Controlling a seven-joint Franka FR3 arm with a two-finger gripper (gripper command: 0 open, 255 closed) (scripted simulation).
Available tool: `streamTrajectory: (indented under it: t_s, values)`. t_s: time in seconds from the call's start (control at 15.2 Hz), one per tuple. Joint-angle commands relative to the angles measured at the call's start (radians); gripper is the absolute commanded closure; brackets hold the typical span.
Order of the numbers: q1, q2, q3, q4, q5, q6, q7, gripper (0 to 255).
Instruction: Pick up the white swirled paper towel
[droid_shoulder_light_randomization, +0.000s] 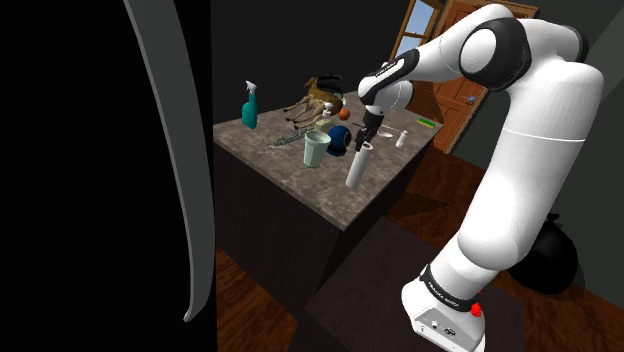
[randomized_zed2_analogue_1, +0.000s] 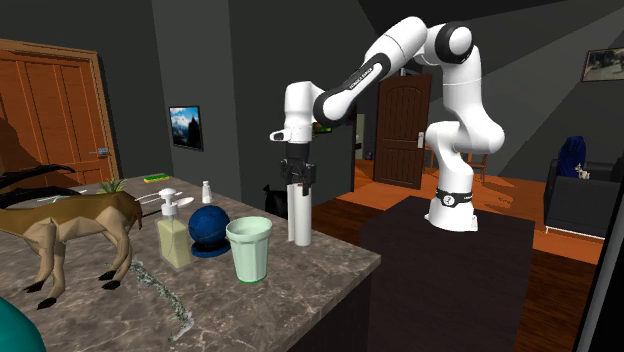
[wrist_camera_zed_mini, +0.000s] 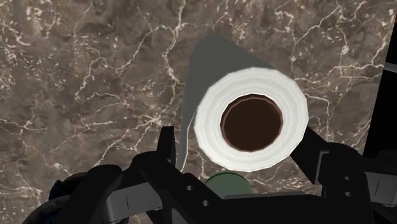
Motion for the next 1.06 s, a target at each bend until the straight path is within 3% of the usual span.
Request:
streamTrajectory:
  t_s: [0.0, 0.99]
  values:
    - [0.002, -0.012, -0.004, 0.005, -0.009, -0.018, 0.005, 255]
    - [0.018, -0.107, -0.021, 0.078, -0.072, -0.173, 0.047, 255]
